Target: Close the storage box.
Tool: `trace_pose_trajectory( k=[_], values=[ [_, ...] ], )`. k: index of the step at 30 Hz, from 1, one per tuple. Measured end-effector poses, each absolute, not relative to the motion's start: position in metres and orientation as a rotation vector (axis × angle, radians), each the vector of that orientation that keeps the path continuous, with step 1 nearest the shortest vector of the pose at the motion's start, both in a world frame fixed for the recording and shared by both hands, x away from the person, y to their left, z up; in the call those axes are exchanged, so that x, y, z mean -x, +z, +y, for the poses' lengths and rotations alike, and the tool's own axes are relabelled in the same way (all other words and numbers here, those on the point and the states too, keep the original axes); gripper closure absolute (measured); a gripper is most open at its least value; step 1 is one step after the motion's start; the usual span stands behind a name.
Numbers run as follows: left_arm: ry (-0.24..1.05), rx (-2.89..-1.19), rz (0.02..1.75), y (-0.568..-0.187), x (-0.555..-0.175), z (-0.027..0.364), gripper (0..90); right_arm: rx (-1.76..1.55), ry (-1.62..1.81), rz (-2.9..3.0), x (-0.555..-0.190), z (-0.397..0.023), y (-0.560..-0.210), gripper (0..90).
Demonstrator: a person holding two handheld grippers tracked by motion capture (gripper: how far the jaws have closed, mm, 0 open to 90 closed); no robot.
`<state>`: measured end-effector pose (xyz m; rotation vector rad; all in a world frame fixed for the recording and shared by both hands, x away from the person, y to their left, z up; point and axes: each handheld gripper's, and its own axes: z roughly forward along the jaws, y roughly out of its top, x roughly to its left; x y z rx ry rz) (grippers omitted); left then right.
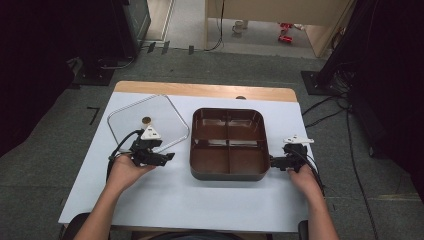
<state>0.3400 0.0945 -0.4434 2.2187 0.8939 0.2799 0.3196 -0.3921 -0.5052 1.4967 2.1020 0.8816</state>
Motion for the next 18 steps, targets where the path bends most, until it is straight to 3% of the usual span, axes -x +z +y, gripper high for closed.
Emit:
trace_pose_trajectory(
  k=[18],
  values=[
    [0.337, -2.172, 0.951, -0.439, -0.385, 0.117, 31.1, -1.496, 0.883, 2.101, -0.32, -0.392, -0.505, 0.0]
  ],
)
